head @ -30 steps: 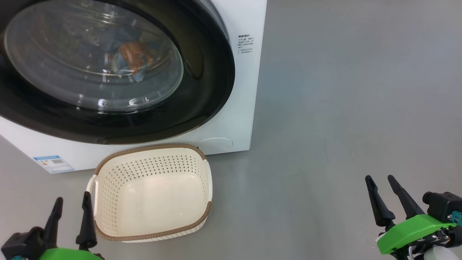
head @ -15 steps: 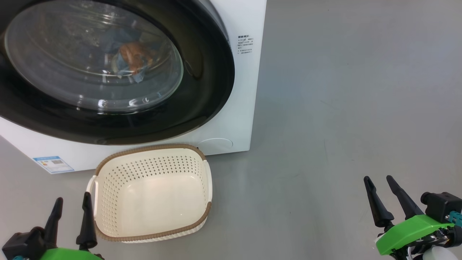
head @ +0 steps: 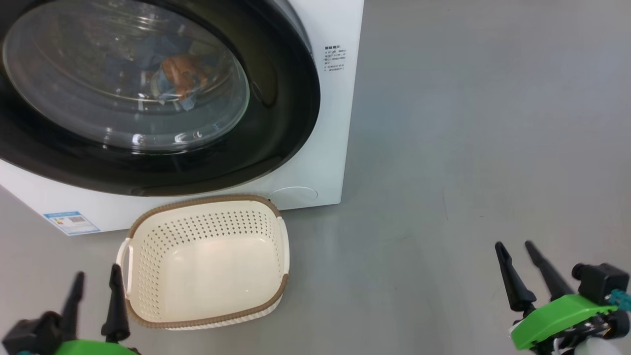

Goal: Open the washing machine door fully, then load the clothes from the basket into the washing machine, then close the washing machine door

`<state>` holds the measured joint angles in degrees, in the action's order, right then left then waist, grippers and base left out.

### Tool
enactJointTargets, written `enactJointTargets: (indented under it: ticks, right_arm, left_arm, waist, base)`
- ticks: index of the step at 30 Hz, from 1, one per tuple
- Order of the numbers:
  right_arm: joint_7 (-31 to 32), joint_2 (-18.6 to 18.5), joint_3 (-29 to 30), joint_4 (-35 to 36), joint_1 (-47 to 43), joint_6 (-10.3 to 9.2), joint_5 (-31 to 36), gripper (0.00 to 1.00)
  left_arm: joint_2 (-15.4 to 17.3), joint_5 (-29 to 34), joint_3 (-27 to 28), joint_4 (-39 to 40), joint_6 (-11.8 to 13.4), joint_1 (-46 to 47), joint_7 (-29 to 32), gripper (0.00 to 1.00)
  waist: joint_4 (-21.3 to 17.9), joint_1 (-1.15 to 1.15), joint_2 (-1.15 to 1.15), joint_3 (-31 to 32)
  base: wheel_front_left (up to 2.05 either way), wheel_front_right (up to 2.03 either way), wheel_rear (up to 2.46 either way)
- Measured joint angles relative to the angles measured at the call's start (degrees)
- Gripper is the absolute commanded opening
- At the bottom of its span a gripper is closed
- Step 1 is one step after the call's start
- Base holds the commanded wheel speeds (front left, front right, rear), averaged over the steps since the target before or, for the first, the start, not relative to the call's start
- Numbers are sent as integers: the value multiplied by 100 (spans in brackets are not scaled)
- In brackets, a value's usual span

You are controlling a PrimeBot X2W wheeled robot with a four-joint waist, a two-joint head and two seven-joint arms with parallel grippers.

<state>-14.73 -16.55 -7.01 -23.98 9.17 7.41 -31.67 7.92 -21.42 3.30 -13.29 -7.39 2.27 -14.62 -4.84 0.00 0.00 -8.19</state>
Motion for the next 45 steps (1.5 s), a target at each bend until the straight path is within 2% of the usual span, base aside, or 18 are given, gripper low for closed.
enactJointTargets:
  ticks: [8,14,45]
  right_arm:
    - [34,386,-3,-414,-130,0,-34,0]
    - [111,396,29,-369,-129,0,-332,0]
    - [588,600,331,-77,-129,0,-1785,0]
  left_arm:
    - [-337,-60,-123,-428,0,-15,38,0]
    - [-338,-380,-119,-427,0,-20,131,0]
    - [-367,-2042,-79,-423,1,-7,630,0]
  waist:
    - [2,0,0,3]
    - [26,5,0,60]
    - [144,1,0,239]
  base:
    - [0,0,0]
    - [0,0,0]
    - [0,0,0]
